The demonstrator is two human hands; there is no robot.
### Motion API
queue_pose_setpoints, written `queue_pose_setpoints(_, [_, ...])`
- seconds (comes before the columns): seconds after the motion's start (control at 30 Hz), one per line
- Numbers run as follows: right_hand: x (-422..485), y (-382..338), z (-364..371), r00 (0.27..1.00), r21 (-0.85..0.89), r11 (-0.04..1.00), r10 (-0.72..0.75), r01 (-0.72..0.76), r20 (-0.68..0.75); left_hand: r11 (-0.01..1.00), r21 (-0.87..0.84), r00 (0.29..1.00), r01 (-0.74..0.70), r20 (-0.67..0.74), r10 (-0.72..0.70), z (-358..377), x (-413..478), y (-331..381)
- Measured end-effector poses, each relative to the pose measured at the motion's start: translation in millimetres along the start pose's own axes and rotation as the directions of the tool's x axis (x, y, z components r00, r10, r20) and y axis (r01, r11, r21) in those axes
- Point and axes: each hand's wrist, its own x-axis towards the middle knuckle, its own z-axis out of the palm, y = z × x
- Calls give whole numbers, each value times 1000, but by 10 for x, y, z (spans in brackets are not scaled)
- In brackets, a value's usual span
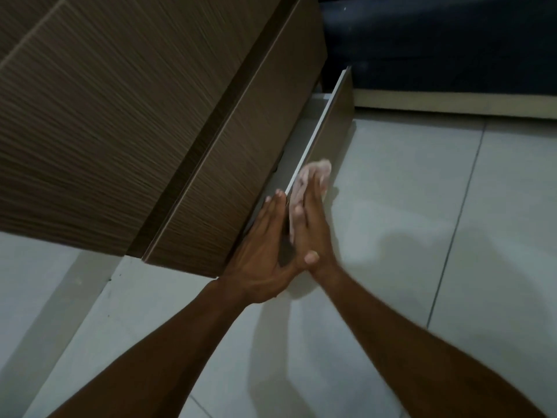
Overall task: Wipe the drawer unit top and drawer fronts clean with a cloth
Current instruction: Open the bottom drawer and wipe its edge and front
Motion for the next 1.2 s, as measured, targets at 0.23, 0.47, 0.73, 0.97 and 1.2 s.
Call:
queue_pose_setpoints(0.23, [504, 108, -148, 969, 16, 970, 242, -241, -54, 999, 20, 1000, 26, -10, -26, -79, 236, 62])
queue_pose_setpoints(0.47, [615, 110, -169, 1000, -83, 997, -5, 5, 10, 998, 56, 1000, -10, 8, 9, -139, 419, 94])
queue_pose_setpoints(0.73, [1693, 79, -533, 938, 163, 946, 307, -281, -163, 999, 34, 999, -29, -14, 30, -136, 528, 94])
queue_pose_setpoints(0.97, [873, 308, -246, 976, 82, 978, 199, -192, -83, 995, 89, 999, -33, -16, 35, -178, 840, 169])
queue_pose_setpoints(1.2, [2009, 267, -673, 913, 124, 930, 365, -347, -181, 993, 110, 997, -30, -61, 37, -192, 836, 217])
